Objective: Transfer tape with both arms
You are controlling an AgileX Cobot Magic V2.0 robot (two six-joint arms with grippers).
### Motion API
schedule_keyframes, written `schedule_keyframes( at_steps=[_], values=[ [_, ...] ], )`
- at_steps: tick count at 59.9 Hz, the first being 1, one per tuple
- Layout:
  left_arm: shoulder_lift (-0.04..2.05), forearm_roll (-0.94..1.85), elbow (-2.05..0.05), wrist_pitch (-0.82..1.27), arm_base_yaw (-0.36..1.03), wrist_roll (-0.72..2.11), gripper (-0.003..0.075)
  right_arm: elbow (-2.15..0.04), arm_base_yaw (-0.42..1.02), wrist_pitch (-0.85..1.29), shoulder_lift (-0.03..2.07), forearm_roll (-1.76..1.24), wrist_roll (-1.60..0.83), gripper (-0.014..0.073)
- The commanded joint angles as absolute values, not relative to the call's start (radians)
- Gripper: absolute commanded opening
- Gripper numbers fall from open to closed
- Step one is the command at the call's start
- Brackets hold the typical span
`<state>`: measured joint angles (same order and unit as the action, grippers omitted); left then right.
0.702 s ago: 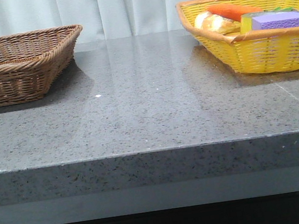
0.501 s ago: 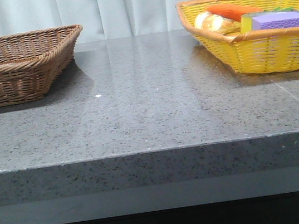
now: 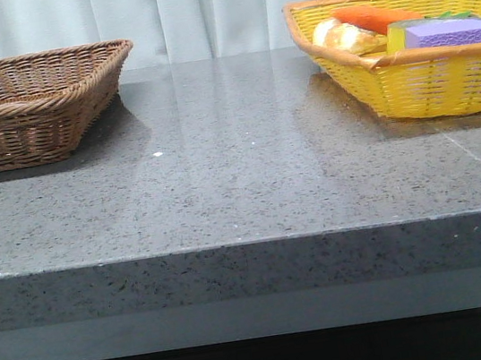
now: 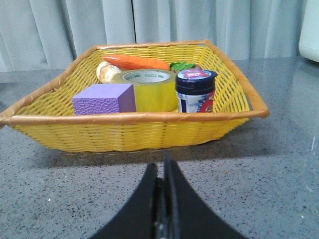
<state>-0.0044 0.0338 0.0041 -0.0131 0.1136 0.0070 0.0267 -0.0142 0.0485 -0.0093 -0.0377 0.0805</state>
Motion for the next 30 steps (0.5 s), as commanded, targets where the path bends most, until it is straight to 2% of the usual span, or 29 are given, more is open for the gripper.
schedule_keyframes(
  at_steps=[1, 16, 30],
  values=[
    [-0.022, 0.042, 0.011, -0.111, 0.121, 0.005, -0.0020, 0.021, -0.019, -0.037, -0.033, -0.027, 0.082, -0.0067],
    [-0.022, 0.042, -0.010, -0.192, 0.121, 0.005, -0.0020, 0.013, -0.019, -0.034, -0.033, -0.034, 0.082, -0.0067],
    [-0.017, 0.042, -0.172, -0.105, 0.121, 0.005, -0.0020, -0.145, -0.019, 0.121, -0.032, -0.035, 0.082, -0.0067]
  ],
)
